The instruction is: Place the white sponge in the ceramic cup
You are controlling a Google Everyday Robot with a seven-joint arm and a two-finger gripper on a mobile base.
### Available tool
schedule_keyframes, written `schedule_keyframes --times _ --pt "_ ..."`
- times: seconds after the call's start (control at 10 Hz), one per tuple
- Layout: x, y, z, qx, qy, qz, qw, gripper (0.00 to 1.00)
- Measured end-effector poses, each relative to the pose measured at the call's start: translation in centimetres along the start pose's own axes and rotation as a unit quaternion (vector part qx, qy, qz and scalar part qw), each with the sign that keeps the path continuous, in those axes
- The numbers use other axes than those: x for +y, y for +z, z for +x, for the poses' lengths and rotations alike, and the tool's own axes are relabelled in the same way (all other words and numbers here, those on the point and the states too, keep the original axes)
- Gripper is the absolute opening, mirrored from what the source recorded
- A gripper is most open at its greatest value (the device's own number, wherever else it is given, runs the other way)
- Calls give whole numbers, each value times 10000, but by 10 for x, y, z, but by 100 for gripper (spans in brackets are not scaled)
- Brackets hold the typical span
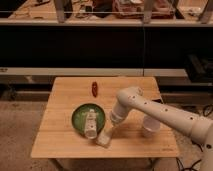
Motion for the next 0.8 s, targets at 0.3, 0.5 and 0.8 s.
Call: schedule_keyframes --times 0.3,0.5,0.8 --pt "0 3 -2 -33 30 -44 10000 55" --pt "0 3 -2 -66 33 -71 9999 38" --pt "-1 1 2 -94 13 -147 9998 11"
